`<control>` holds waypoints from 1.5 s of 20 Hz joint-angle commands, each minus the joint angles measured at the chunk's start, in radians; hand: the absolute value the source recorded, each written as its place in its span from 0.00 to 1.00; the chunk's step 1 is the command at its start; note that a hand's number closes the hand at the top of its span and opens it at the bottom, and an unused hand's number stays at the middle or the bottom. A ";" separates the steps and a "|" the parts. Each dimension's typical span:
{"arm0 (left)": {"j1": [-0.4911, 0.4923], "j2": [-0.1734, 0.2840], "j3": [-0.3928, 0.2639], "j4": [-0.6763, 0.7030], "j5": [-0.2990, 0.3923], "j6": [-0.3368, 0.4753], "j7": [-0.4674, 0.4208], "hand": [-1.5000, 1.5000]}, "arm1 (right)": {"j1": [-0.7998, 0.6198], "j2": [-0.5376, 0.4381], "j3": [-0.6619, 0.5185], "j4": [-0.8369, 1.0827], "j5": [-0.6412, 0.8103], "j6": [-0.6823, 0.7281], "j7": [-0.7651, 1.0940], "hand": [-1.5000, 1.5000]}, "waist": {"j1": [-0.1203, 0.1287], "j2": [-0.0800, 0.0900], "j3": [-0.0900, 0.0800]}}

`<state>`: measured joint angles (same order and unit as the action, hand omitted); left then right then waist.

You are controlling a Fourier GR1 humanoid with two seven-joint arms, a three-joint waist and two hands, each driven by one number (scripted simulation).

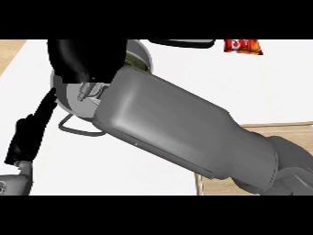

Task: Pick the squash from the tray and place it in the pot

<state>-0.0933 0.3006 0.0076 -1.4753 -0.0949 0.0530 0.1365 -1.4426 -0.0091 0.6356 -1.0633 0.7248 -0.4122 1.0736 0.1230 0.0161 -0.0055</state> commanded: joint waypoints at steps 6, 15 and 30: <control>-0.010 0.008 0.010 0.012 -0.003 -0.008 -0.016 0.50 | -0.060 0.009 -0.030 0.301 -0.142 -0.230 -0.100 1.00 | 0.004 0.016 0.000; -0.006 -0.018 -0.018 -0.013 -0.006 -0.013 -0.026 0.50 | -0.093 0.009 -0.018 0.553 -0.216 -0.187 -0.259 1.00 | 0.039 0.030 -0.001; -0.030 -0.023 -0.038 -0.033 -0.023 -0.017 -0.018 0.50 | -0.024 0.009 -0.175 0.575 -0.482 -0.362 -0.572 0.00 | 0.074 0.043 0.002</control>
<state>-0.1407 0.2853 -0.0170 -1.4978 -0.1070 0.0328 0.1344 -1.4640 -0.0003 0.4858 -0.5063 0.2786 -0.7339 0.5781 0.1943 0.0610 -0.0037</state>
